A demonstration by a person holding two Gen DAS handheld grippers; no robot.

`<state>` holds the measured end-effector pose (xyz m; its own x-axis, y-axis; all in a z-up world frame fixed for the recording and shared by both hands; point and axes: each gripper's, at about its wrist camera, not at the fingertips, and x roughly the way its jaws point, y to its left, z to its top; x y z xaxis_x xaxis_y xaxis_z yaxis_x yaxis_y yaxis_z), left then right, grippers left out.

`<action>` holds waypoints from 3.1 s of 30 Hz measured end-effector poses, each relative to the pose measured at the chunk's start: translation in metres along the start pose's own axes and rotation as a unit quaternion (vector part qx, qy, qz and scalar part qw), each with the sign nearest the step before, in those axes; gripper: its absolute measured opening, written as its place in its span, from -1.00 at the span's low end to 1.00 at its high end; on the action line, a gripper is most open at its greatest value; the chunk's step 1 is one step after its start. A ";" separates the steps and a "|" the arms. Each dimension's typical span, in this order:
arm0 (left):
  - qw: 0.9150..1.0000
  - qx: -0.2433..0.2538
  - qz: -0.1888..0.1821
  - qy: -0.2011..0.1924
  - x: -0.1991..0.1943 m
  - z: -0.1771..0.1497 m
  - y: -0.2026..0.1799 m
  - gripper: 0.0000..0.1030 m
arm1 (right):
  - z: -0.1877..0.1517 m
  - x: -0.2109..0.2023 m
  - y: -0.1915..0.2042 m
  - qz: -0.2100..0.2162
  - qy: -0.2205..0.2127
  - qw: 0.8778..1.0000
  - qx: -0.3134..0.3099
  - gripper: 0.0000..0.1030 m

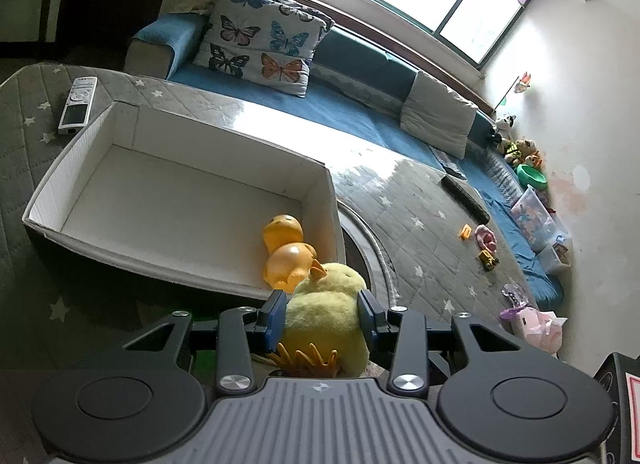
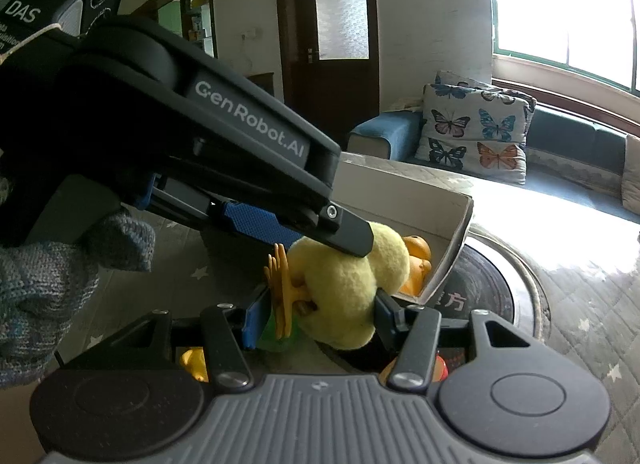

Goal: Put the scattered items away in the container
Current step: 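Grasp the yellow plush chick with the left gripper and lift it, then carry the plush chick into the box and open the left gripper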

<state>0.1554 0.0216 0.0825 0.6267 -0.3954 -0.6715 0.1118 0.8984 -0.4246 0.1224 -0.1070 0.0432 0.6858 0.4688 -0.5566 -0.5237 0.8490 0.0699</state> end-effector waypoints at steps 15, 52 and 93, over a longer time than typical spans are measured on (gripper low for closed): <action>1.000 -0.005 0.017 -0.007 0.019 0.031 0.005 -0.19 | 0.021 0.028 -0.017 0.007 0.000 1.000 -0.008 0.06; 0.995 -0.095 0.034 0.026 0.090 0.075 0.064 -0.19 | 0.040 0.124 -0.038 0.045 0.060 0.997 -0.025 0.08; 0.997 -0.038 0.069 0.003 0.061 0.049 0.042 -0.28 | 0.026 0.041 -0.028 -0.003 0.005 0.999 -0.033 0.27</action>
<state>0.2363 0.0442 0.0536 0.6274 -0.2704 -0.7302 -0.0338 0.9274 -0.3724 0.1778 -0.1051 0.0399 0.6843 0.4601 -0.5658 -0.5513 0.8342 0.0115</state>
